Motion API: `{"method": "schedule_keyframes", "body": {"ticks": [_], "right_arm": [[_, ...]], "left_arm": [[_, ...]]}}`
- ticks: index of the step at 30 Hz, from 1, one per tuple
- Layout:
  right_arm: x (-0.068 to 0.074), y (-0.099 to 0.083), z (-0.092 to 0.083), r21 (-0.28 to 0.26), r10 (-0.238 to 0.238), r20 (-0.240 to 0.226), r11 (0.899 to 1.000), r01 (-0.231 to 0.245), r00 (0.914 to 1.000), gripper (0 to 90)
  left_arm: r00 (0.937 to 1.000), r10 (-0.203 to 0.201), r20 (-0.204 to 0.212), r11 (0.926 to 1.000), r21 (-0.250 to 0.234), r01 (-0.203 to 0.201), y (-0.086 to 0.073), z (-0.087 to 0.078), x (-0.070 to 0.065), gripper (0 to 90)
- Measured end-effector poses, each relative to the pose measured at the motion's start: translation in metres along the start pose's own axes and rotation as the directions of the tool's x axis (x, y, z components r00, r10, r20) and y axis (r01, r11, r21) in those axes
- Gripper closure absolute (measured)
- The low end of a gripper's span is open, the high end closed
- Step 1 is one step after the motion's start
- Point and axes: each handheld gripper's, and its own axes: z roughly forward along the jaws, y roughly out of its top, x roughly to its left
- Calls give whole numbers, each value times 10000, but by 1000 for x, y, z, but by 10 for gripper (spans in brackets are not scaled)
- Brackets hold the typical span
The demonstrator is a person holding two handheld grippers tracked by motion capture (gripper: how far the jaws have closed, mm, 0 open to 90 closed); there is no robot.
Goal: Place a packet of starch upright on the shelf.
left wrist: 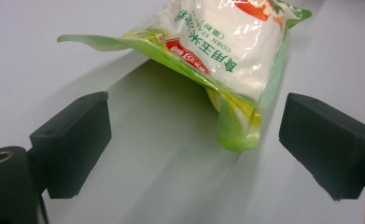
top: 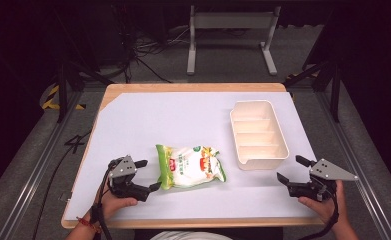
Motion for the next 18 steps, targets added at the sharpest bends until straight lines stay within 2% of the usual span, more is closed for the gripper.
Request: {"method": "schedule_keyframes", "body": {"ticks": [1, 6, 7, 11, 13, 15, 18], "right_arm": [[1, 1, 1, 32, -163, 52, 9999, 163, 9999, 117], [3, 0, 3, 199, -395, 250, 9990, 390, 9989, 118], [3, 1, 3, 235, -476, 319, 9986, 469, 9984, 118], [3, 2, 6, 317, -576, 503, 9979, 561, 9971, 120], [3, 2, 6, 359, -626, 569, 9975, 607, 9964, 121], [4, 1, 6, 400, -673, 623, 9971, 648, 9958, 121], [4, 1, 5, 420, -733, 643, 9966, 707, 9952, 122]], "left_arm": [[10000, -75, -38, 10000, 36, 75, 0, 0, 1, 103], [9996, -215, 199, 9997, 135, 213, -2, 2, 1, 107], [9990, -297, 332, 9995, 97, 294, -3, 3, 2, 112], [9934, -786, 830, 9967, -137, 800, -1, 0, 1, 131], [9930, -788, 875, 9965, -213, 810, -1, 0, 1, 138], [9888, -997, 1109, 9942, -284, 1034, 3, 0, -2, 156], [9872, -960, 1271, 9948, -223, 996, 8, 2, -7, 194]]}}
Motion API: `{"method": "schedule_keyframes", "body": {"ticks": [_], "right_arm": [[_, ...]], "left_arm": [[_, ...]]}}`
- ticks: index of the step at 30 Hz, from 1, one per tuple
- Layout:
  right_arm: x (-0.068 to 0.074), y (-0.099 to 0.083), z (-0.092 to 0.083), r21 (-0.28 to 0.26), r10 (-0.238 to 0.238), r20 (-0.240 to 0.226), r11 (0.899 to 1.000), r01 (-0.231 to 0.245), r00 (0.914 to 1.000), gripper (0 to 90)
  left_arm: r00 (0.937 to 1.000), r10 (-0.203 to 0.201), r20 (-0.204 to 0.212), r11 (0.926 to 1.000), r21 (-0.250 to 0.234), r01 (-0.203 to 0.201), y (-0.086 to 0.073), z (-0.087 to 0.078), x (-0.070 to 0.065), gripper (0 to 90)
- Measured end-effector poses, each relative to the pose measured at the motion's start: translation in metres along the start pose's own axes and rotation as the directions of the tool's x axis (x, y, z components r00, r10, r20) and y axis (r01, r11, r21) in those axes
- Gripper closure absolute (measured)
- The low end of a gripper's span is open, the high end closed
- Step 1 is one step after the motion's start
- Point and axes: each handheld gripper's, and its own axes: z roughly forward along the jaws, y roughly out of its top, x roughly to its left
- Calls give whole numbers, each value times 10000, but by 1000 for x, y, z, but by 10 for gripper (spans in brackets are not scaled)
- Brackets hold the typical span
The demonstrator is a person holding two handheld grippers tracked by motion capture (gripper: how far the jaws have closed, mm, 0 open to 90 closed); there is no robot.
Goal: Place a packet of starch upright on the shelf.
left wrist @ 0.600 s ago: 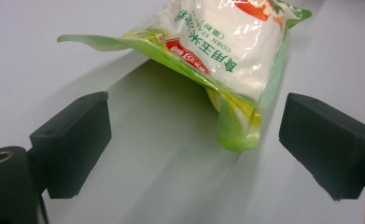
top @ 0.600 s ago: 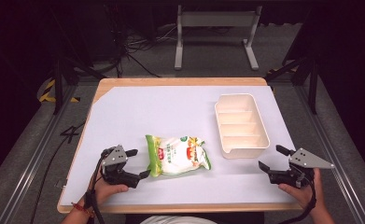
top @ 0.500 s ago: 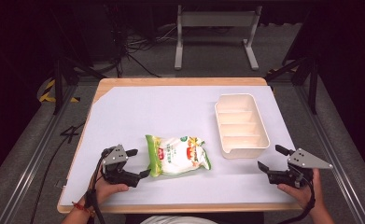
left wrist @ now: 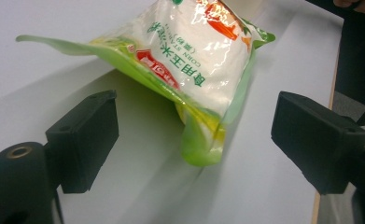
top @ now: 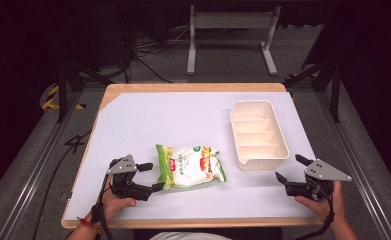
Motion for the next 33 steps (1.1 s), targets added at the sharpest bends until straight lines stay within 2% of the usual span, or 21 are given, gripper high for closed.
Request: {"method": "schedule_keyframes", "body": {"ticks": [2, 5, 6, 8, 10, 13, 14, 18, 22, 24, 27, 29, 33], "right_arm": [[0, 0, 0, -31, -3, -34, 10000, 3, 10000, 124], [2, 1, 2, 61, -123, -55, 9999, 123, 9999, 124], [2, 0, 3, 81, -143, -56, 9999, 143, 9999, 125], [3, 0, 5, 168, -188, -74, 9997, 189, 9998, 127], [4, 1, 5, 175, -220, -91, 9996, 221, 9997, 127], [4, 0, 5, 189, -218, -78, 9996, 220, 9997, 129], [4, 0, 5, 205, -217, -78, 9995, 219, 9997, 129], [4, 0, 6, 256, -236, -55, 9994, 237, 9997, 130], [5, 0, 6, 299, -290, -93, 9991, 292, 9995, 132], [5, -1, 7, 337, -261, -163, 9991, 266, 9995, 132], [5, -1, 8, 366, -277, -195, 9989, 284, 9994, 133], [5, -1, 8, 361, -311, -207, 9988, 318, 9993, 133], [6, -1, 9, 420, -305, -263, 9986, 316, 9992, 135]], "left_arm": [[10000, -17, -59, 10000, 65, 17, 3, 3, -2, 199], [9995, -322, 64, 9989, 352, 319, 7, 12, -1, 229], [9991, -409, -114, 9977, 536, 414, 9, 16, 0, 231], [9973, -731, 17, 9946, 737, 728, 12, 24, 4, 253], [9969, -788, -58, 9923, 956, 790, 13, 30, 5, 272], [9955, -944, -91, 9906, 985, 949, 17, 35, 9, 287], [9951, -979, -151, 9897, 1036, 990, 19, 37, 10, 308], [9896, -1438, 52, 9831, 1153, 1423, 26, 46, 18, 406], [9889, -1484, -106, 9830, 1073, 1487, 27, 53, 26, 590], [9860, -1660, -143, 9782, 1244, 1665, 27, 58, 30, 624], [9878, -1557, -56, 9797, 1272, 1552, 30, 63, 30, 608], [9922, -1243, -60, 9840, 1280, 1241, 34, 64, 30, 646], [9937, -1110, -129, 9876, 1101, 1117, 37, 65, 30, 742]]}}
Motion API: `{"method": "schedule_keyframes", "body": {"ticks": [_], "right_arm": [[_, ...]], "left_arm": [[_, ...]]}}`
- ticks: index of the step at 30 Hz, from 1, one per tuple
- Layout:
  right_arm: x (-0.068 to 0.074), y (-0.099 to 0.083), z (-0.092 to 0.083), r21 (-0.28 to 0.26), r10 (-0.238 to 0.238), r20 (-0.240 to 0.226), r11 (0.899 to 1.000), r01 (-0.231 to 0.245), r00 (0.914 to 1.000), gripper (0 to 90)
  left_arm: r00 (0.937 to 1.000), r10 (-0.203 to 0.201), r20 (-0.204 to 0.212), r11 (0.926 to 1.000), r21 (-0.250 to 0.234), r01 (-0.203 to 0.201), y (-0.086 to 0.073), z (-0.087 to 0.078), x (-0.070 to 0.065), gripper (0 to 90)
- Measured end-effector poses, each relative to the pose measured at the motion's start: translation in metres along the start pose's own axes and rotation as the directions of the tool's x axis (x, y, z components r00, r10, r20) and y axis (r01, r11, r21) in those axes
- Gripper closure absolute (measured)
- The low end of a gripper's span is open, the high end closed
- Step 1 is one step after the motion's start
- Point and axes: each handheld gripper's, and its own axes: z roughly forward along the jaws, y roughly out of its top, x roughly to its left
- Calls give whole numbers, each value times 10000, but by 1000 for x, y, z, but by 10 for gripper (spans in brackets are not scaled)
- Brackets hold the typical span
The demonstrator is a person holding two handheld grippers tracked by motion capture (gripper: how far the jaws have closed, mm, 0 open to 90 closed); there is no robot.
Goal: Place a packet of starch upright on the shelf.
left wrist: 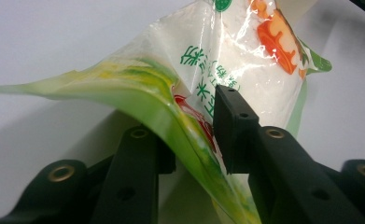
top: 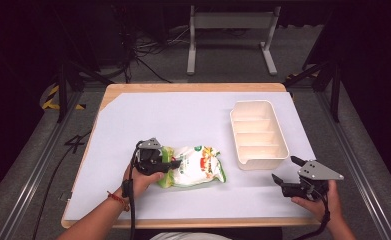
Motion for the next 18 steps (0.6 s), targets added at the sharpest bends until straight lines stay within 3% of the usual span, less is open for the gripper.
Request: {"method": "schedule_keyframes", "body": {"ticks": [2, 4, 11, 15, 18], "right_arm": [[0, 0, 0, 1, -22, -22, 10000, 22, 10000, 135], [0, 0, 0, 34, -47, -37, 10000, 47, 10000, 135], [1, 0, 0, 42, -102, -51, 9999, 102, 9999, 136], [1, 0, 0, 72, -123, -74, 9999, 123, 9999, 136], [2, 0, 0, 90, -143, -80, 9999, 144, 9999, 135]], "left_arm": [[9999, 107, 57, 9998, -139, -106, 1, -1, -1, 801], [9987, 502, -5, 9986, -192, -502, 5, -1, -4, 839], [9886, 1494, -160, 9876, -472, -1500, 22, -5, -16, 865], [9753, 2198, -212, 9722, -775, -2208, 35, -9, -25, 873], [9573, 2887, -170, 9533, -875, -2891, 49, -12, -36, 879]]}}
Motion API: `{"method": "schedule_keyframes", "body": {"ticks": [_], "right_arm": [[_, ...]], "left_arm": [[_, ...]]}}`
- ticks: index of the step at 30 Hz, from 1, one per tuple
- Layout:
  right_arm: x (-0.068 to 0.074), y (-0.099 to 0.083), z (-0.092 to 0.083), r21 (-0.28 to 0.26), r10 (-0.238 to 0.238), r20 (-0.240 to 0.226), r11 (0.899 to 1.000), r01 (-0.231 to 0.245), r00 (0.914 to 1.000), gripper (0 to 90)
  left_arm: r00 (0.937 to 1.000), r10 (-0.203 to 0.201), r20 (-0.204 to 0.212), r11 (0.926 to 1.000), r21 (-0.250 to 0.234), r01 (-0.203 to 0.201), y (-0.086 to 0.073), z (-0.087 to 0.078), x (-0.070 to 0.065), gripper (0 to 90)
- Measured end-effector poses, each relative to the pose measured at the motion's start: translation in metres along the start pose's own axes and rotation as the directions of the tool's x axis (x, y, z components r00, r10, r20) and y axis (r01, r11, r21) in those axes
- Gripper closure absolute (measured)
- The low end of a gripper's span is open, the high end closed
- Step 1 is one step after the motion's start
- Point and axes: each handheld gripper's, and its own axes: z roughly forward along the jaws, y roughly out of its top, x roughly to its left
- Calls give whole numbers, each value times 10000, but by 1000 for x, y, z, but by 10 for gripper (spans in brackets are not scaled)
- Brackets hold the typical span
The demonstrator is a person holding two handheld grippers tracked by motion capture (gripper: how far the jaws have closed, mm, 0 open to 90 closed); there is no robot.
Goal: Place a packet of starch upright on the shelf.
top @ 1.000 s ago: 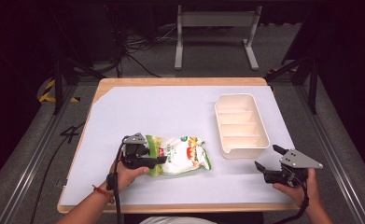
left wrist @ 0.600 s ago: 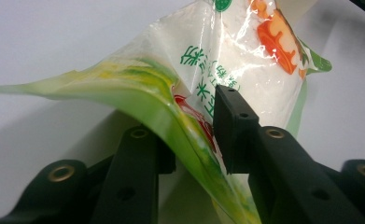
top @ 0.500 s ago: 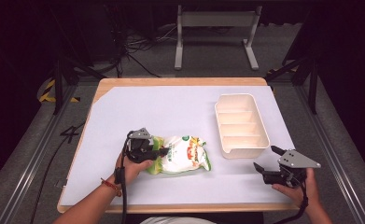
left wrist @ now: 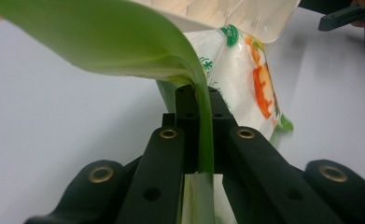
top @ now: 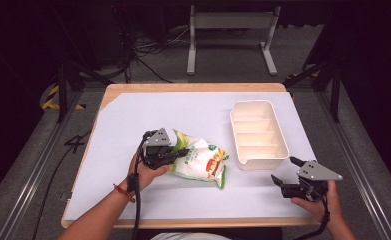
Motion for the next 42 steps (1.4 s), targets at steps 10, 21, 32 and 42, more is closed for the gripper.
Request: {"method": "schedule_keyframes", "body": {"ticks": [10, 21, 32, 42], "right_arm": [[0, 0, 0, 7, 55, -47, 10000, -55, 10000, 136], [-2, -1, 0, -5, 109, -42, 9999, -109, 9999, 135], [-2, -1, 0, -7, 81, -84, 10000, -81, 9999, 135], [-1, -1, 1, 84, 59, -137, 9999, -58, 9999, 135]], "left_arm": [[9863, 1644, 139, 9847, 553, -1650, 40, 6, -13, 887], [9602, 2784, 234, 9556, 934, -2794, 76, 18, -17, 893], [9358, 3526, -56, 9316, 963, -3504, 108, 7, -14, 894], [9129, 4078, -194, 9079, 1145, -4032, 143, 13, -17, 894]]}}
